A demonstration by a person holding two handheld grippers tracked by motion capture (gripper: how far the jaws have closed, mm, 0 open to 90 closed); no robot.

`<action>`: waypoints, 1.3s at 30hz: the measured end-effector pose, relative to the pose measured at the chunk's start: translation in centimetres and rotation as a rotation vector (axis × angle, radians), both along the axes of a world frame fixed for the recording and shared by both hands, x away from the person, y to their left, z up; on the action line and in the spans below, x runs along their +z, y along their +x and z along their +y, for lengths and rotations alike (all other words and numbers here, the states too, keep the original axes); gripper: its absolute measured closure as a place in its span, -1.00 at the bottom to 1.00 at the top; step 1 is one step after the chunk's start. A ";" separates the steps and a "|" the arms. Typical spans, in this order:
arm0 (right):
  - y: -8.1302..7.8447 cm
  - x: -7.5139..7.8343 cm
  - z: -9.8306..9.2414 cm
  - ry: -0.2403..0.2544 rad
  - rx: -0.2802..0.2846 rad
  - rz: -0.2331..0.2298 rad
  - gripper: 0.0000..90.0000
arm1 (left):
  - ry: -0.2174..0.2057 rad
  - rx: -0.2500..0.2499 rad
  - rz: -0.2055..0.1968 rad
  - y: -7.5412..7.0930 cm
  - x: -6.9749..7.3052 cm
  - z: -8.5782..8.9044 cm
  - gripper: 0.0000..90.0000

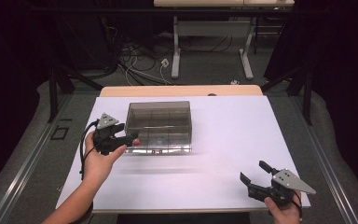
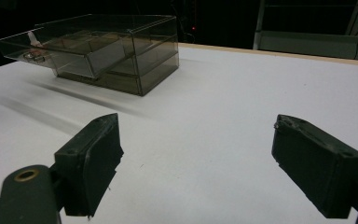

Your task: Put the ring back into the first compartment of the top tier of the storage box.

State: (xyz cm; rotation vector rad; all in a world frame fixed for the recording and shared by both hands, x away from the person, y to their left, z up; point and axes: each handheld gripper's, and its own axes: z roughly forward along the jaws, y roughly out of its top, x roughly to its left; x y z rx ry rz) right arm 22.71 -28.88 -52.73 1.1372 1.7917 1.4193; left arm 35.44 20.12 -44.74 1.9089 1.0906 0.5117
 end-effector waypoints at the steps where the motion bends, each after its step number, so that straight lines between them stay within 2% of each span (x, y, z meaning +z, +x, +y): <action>1: 0.0 0.0 0.0 -0.005 0.003 -0.003 -0.67 | -0.005 -0.010 0.002 -0.1 0.0 0.0 -0.21; 5: 0.0 0.0 0.0 -0.006 0.002 -0.004 -0.67 | -0.025 -0.031 -0.007 -0.5 0.2 0.0 -0.21; 8: 0.0 0.0 0.0 0.001 0.001 -0.001 -0.67 | -0.058 -0.042 -0.009 -1.0 0.4 -0.2 -0.22; 10: 0.0 0.0 0.1 0.003 0.003 -0.002 -0.67 | -0.068 -0.049 -0.007 -1.4 0.6 -0.3 -0.31; 22: 0.0 0.0 0.1 -0.007 0.000 -0.001 -0.67 | -0.122 -0.103 -0.070 -3.7 1.4 -1.0 -0.70; 28: 0.0 0.0 0.2 -0.009 0.003 -0.001 -0.67 | -0.157 -0.118 -0.101 -4.9 1.6 -0.7 -0.99; 36: -0.1 0.0 0.2 -0.010 0.004 -0.005 -0.67 | -0.207 -0.161 -0.142 -6.7 1.5 -0.1 -0.99; 39: -0.1 0.0 0.2 -0.008 0.005 -0.003 -0.67 | -0.206 -0.172 -0.171 -7.4 1.3 0.4 -0.99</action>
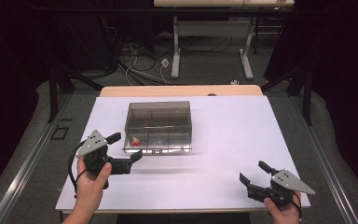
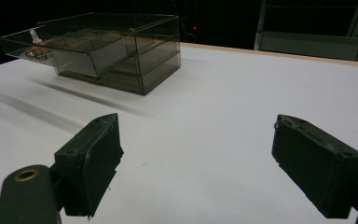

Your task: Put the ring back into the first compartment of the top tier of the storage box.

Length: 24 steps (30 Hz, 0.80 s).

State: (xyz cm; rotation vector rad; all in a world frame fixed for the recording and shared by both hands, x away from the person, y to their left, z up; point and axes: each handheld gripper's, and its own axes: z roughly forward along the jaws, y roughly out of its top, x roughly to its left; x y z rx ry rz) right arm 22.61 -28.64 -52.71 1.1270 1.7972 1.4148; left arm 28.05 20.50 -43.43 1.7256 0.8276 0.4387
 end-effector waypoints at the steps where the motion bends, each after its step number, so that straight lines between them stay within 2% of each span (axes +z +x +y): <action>1: 0.0 0.0 0.0 0.000 0.003 -0.001 -0.67 | -0.002 0.001 -0.009 -0.2 -0.1 0.2 -0.99; 7: 0.0 0.0 0.1 -0.003 0.006 -0.005 -0.67 | -0.012 0.009 -0.048 -1.2 -0.6 1.5 -0.99; 10: 0.0 0.0 0.1 -0.002 0.004 -0.005 -0.67 | -0.030 0.028 -0.049 -1.6 -1.3 2.0 -0.99; 15: -0.1 0.0 0.2 0.001 0.007 -0.003 -0.67 | -0.037 0.054 -0.024 -2.0 -3.2 3.0 -0.99; 24: 0.0 -0.1 0.2 0.001 0.009 -0.001 -0.67 | -0.043 0.097 0.009 -1.9 -6.3 4.6 -0.99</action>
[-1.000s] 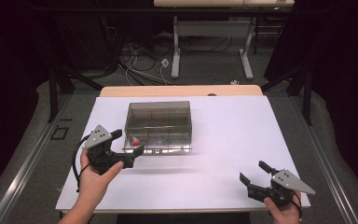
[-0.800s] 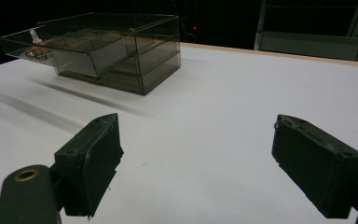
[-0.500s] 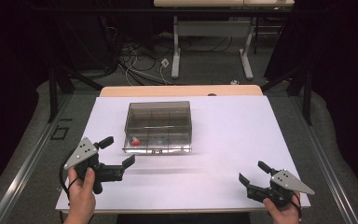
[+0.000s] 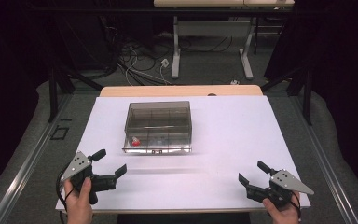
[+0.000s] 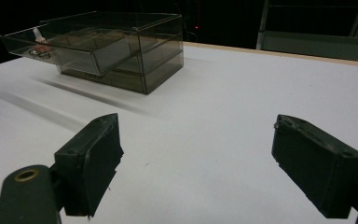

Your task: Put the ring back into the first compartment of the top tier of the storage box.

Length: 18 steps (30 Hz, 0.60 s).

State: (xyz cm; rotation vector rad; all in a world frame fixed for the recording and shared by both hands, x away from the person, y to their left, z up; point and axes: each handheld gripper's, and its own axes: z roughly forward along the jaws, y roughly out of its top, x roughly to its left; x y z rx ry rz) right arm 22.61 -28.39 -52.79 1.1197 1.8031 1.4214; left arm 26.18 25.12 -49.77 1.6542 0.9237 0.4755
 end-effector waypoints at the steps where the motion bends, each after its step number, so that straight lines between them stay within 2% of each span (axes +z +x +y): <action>1: 0.0 0.0 0.0 -0.004 0.002 0.002 -0.67 | -0.002 0.002 0.006 0.0 -0.2 0.2 -0.99; 9: 0.0 0.0 -0.1 -0.005 0.006 0.003 -0.67 | -0.010 0.014 0.009 0.1 -1.4 1.0 -0.99; 17: 0.0 0.0 -0.1 -0.012 0.004 0.002 -0.67 | -0.003 0.014 0.022 0.0 -2.1 1.1 -0.99; 18: 0.0 0.0 -0.1 -0.008 0.001 0.005 -0.67 | -0.014 0.018 0.023 0.0 -2.2 1.1 -0.99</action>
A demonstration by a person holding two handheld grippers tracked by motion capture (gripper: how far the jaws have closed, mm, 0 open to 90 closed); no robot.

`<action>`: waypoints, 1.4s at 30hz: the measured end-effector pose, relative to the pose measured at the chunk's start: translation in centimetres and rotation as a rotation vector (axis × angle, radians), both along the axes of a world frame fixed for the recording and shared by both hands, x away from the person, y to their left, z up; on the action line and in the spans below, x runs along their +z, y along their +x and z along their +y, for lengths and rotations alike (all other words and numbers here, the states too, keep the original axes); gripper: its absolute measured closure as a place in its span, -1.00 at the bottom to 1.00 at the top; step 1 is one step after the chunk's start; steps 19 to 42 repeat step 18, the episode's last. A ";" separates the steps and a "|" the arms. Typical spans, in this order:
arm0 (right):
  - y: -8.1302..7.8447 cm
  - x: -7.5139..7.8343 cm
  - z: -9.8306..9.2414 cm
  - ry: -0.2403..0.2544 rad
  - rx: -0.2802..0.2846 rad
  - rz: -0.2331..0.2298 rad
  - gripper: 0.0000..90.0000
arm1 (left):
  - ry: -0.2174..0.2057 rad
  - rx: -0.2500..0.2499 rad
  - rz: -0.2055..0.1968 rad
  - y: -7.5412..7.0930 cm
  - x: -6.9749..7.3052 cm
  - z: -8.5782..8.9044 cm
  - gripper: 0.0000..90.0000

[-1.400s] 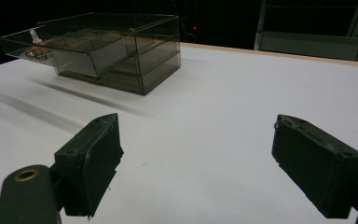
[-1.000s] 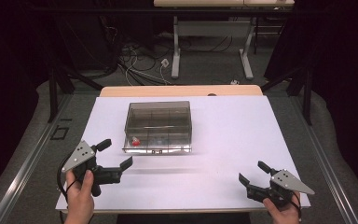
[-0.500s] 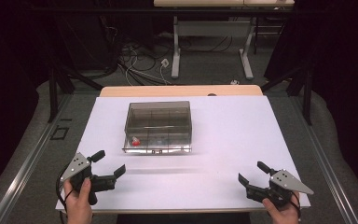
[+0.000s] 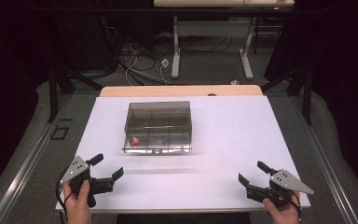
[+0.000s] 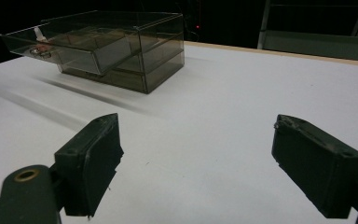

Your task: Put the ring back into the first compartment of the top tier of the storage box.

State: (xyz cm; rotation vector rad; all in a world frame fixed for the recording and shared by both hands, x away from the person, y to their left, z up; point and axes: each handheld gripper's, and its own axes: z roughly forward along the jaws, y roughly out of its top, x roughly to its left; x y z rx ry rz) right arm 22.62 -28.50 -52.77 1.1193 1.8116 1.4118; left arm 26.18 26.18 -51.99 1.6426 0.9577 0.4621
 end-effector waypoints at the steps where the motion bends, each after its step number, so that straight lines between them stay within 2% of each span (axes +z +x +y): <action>1: 0.0 0.0 0.0 0.004 0.001 -0.002 -0.67 | 0.013 -0.004 0.004 0.0 0.0 0.1 -0.99; 4: 0.0 0.0 -0.1 0.000 0.005 0.002 -0.67 | 0.027 -0.001 0.003 0.0 -0.2 0.2 -0.99; 10: 0.1 0.0 -0.1 0.003 0.014 0.000 -0.67 | 0.016 0.008 0.029 0.2 -0.6 0.4 -0.99; 42: 0.1 -0.1 -0.1 0.002 0.010 0.006 -0.67 | 0.016 0.010 0.035 0.2 -0.7 0.3 -0.99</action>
